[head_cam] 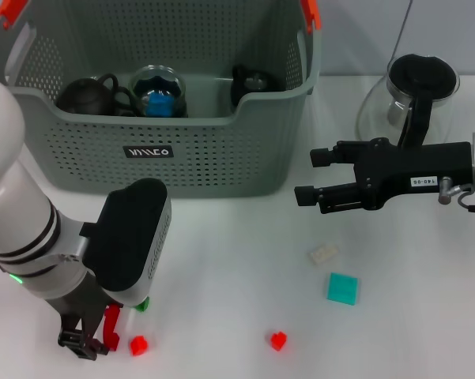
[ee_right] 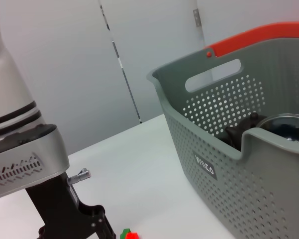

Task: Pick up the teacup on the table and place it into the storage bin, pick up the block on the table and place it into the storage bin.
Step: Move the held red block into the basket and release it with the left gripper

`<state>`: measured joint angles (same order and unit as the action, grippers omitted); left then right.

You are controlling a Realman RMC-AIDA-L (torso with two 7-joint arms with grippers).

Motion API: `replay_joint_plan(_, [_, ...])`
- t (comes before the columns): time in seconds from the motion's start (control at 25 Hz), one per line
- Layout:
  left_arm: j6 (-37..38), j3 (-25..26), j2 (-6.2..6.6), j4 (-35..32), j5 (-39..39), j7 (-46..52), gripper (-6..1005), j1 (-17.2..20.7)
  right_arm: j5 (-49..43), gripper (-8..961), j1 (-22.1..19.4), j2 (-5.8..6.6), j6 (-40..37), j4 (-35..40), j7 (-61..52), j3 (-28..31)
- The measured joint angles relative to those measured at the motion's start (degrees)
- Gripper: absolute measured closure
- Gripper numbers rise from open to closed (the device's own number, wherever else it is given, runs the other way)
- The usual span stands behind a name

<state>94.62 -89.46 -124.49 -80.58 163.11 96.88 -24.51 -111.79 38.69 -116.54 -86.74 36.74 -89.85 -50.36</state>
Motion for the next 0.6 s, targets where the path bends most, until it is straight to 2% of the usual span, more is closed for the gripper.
replay_joint_plan(0.4, [0.7,3.2,0.03,0.1,-2.5,4.5,372,-1.4,0.0,42,0.0,0.0,0.1,0.0,0.3,0.0])
replay_joint_plan(0.6, [2.7,8.4,0.06,0.0,-6.2,9.7,372,-2.6,0.0,42,-0.2,0.18,0.1,0.0,0.3,0.0])
